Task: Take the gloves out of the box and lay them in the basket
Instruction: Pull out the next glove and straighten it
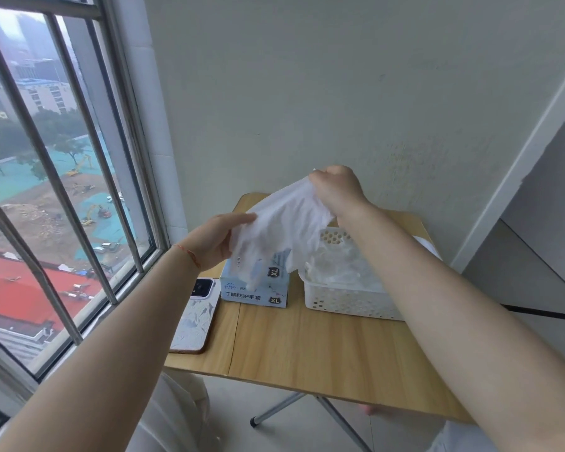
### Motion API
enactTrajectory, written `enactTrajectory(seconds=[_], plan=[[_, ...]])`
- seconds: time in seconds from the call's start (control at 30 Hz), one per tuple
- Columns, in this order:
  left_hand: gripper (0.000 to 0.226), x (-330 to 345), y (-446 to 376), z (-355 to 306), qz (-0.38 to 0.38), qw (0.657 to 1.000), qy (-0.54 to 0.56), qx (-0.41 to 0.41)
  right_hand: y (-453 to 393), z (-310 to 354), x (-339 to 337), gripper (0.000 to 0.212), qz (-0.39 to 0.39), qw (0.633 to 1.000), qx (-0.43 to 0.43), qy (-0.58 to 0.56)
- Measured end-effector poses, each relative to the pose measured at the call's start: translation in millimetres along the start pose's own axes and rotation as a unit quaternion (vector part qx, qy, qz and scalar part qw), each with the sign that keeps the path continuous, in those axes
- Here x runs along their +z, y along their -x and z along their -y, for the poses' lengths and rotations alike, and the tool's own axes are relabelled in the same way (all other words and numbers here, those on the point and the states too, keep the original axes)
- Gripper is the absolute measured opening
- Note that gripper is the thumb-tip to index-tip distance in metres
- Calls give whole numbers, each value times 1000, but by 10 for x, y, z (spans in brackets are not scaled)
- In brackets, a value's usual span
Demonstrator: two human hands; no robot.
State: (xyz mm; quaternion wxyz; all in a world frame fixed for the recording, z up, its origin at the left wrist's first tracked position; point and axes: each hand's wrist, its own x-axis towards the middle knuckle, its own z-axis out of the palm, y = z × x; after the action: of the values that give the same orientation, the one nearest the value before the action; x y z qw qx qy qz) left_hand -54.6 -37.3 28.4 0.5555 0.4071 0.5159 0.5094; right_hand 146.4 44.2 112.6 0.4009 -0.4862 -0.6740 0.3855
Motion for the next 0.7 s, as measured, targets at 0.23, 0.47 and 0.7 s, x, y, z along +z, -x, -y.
enactTrajectory(seconds=[0.23, 0.47, 0.7], plan=[[27, 416, -359, -47, -42, 985, -162, -38, -76, -416, -369, 33, 20, 993, 117, -30], [28, 1152, -929, -183, -6, 859, -512, 18, -150, -1175, -991, 28, -7, 983, 176, 44], [28, 1720, -1083, 37, -59, 735, -657, 155, -93, -1689, -1253, 19, -50, 924, 56, 374]])
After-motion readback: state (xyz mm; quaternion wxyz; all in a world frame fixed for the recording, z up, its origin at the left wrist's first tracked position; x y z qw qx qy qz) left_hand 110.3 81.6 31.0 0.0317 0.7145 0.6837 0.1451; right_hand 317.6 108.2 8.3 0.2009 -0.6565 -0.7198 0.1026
